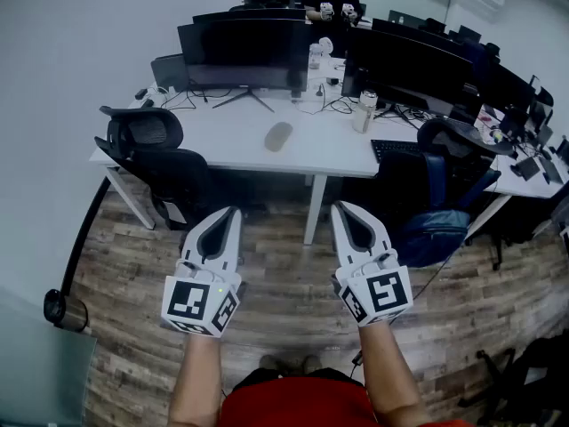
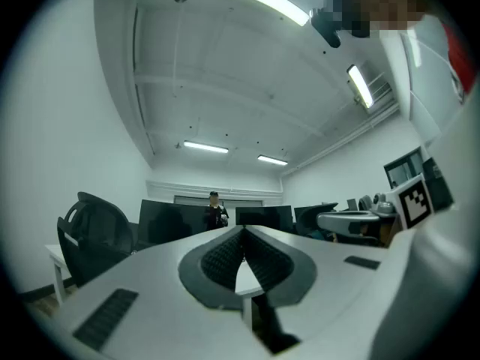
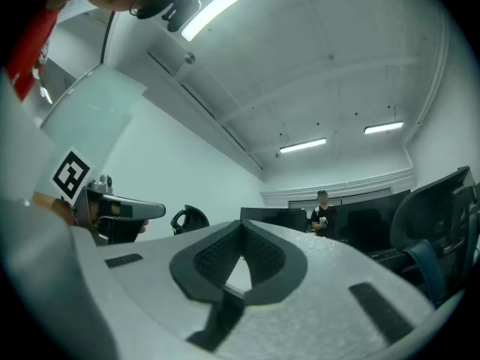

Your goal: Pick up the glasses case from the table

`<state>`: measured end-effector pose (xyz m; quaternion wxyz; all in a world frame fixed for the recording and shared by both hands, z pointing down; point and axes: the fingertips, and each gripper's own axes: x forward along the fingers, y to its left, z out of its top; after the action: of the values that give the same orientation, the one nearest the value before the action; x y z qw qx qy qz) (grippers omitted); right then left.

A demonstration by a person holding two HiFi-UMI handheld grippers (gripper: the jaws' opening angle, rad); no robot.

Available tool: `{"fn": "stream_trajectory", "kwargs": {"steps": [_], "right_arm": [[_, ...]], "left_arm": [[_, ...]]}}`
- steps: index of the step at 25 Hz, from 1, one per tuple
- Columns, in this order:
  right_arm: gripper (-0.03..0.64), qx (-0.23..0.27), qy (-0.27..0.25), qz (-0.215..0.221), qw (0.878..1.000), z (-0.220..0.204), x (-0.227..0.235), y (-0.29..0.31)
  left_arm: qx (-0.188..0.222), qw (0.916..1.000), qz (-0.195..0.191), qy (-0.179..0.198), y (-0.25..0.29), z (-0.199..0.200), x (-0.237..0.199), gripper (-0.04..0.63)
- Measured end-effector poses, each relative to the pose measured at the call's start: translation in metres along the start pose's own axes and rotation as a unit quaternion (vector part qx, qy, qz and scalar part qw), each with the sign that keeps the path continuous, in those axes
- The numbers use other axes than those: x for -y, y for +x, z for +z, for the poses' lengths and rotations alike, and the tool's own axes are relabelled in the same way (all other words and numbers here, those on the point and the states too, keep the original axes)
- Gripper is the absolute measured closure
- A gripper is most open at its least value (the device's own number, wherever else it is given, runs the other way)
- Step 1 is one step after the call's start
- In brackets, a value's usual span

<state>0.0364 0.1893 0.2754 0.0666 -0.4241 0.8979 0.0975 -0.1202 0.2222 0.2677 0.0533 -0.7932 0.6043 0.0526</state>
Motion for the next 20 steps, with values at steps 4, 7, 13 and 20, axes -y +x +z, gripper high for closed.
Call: {"fn": "stream_trajectory", "kwargs": {"steps": [4, 7, 13, 20], "right_arm": [[0.614, 0.003, 0.007, -0.002, 1.0, -0.001, -0.003, 0.007], [0.614, 0.007, 0.024, -0.004, 1.0, -0.003, -0.006, 0.01], [0.614, 0.004, 0.015, -0.021, 1.0, -0.004, -0.016, 0.021], [0.614, -0.013, -0.004, -0.032, 0.999, -0.012, -0.025, 0.038]], "left_arm": [[0.002, 1.0, -0.002, 0.0, 0.002, -0.001, -0.009, 0.583], [0.008, 0.9999, -0.009, 0.0, 0.001, -0.005, -0.017, 0.583], [0.016, 0.9997, -0.021, -0.003, -0.003, -0.004, -0.04, 0.583], [0.015, 0.9991, -0.033, -0.021, 0.008, -0.011, -0.06, 0.583]]}}
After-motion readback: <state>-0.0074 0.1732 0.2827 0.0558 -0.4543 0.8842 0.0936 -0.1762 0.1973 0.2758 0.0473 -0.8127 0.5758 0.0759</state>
